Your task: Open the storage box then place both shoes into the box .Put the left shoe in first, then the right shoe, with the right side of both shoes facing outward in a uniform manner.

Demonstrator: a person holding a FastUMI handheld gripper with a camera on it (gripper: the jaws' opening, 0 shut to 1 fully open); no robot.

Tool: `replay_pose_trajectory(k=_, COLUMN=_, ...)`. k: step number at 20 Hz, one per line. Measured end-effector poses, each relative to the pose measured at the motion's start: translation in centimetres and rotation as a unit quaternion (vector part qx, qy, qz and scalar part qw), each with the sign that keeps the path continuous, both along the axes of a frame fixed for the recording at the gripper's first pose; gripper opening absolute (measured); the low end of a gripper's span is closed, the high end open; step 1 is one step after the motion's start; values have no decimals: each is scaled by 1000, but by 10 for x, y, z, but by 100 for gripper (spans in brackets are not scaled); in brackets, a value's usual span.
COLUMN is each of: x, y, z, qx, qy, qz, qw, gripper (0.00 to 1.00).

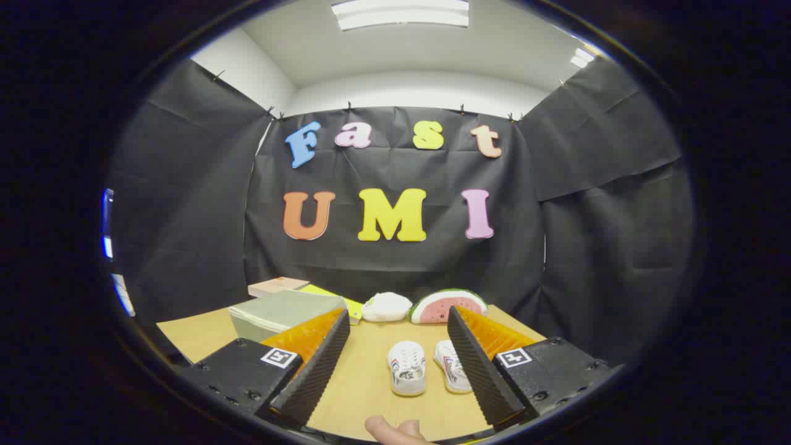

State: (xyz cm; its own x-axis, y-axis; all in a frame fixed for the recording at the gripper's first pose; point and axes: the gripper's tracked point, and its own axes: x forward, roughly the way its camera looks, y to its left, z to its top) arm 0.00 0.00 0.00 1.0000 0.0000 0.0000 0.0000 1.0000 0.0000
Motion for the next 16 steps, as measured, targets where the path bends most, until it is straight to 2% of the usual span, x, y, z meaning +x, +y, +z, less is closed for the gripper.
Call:
replay_pose_trajectory(k=9, x=11, y=-7, z=-13, qx=8, qy=10, qz=-9, qw=1000, gripper=100)
replay_pose_trajectory(k=16, x=28, y=1, z=-27, qx=-1, qy=23, qz=9, qw=1000, gripper=100)
